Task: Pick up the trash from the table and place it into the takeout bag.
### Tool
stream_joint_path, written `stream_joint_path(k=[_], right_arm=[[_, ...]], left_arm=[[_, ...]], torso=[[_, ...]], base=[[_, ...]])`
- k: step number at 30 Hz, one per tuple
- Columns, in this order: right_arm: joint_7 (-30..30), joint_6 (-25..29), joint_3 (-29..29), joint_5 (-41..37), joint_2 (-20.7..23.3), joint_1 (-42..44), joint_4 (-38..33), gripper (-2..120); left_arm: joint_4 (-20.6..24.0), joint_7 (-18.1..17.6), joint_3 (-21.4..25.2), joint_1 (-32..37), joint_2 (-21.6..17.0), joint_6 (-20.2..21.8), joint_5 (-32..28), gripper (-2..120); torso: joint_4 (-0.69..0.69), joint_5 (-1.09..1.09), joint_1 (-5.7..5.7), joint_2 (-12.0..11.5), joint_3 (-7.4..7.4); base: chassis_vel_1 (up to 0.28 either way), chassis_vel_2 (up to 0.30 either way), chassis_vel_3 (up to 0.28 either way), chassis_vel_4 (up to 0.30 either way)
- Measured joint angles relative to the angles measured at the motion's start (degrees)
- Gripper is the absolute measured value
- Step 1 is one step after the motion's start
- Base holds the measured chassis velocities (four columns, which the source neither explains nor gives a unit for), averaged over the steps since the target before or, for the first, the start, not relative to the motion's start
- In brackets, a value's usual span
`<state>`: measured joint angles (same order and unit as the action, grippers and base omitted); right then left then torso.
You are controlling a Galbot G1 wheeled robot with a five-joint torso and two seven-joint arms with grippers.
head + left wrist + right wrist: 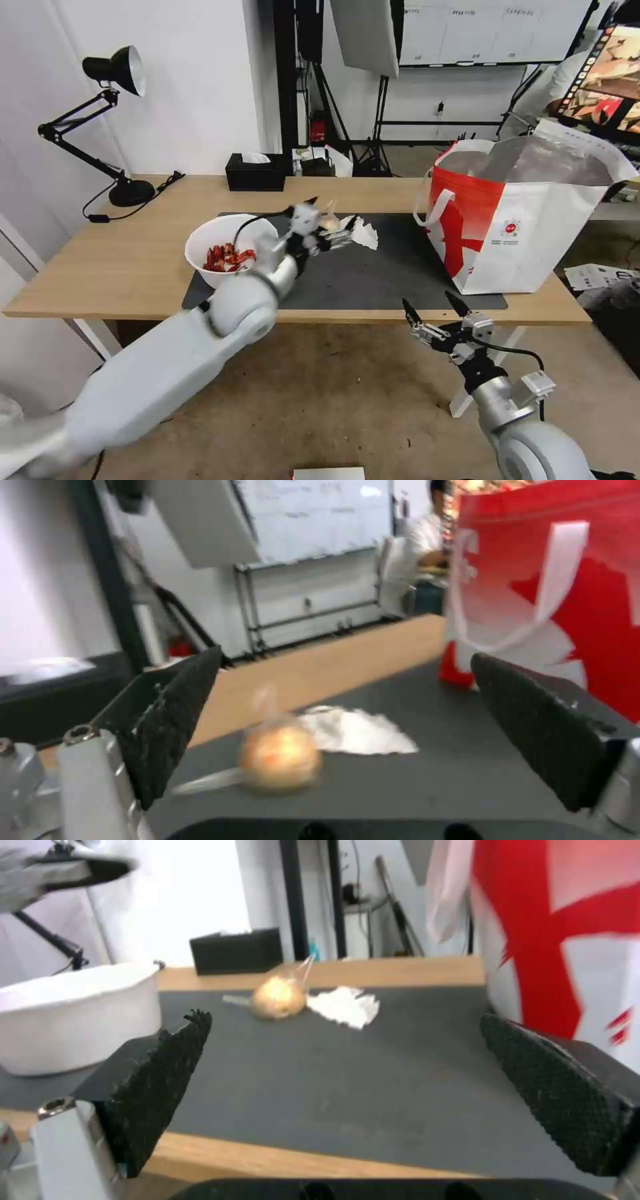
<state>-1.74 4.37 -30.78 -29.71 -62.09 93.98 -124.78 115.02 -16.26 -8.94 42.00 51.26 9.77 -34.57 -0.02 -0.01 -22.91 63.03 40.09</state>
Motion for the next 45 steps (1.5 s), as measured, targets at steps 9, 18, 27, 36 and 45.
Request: stream_joint_path(k=[9,18,27,36,45], right_arm=[[4.1,6.7,-1.5,4.9,-1.6,3.0,-0.3,100],[5.2,8.4,-1.2,7.3,-4.0,4.0,1.5,100],[5.9,9.1,-0.2,9.1,-5.5,5.5,3.3,100],[5.9,9.0,0.1,10.7,-6.3,6.0,5.1,100],[5.7,9.0,0.7,11.4,-7.0,6.0,5.9,100]], left_arm=[[7.1,2.3,19.4,26.8,0.3,-4.5,12.0,100],[5.1,3.4,28.9,45.1,9.9,-11.3,23.6,100],[1.9,3.6,31.1,48.9,12.7,-13.5,25.5,100],[1.6,3.6,30.6,48.8,13.6,-13.5,25.4,100],[0.9,3.7,30.0,48.6,14.0,-13.6,25.7,100]], torso=[[0.01,0.02,0.01,0.0,0.0],[0.02,0.01,0.01,0.0,0.01],[0.02,0.01,0.0,0.0,0.01],[0.02,0.01,-0.01,0.0,0.01],[0.02,0.01,-0.01,0.0,0.01]], base=[[0.0,0.0,0.0,0.0],[0.0,0.0,0.0,0.0],[0.0,0.0,0.0,0.0],[0.0,0.0,0.0,0.0],[0.0,0.0,0.0,0.0]])
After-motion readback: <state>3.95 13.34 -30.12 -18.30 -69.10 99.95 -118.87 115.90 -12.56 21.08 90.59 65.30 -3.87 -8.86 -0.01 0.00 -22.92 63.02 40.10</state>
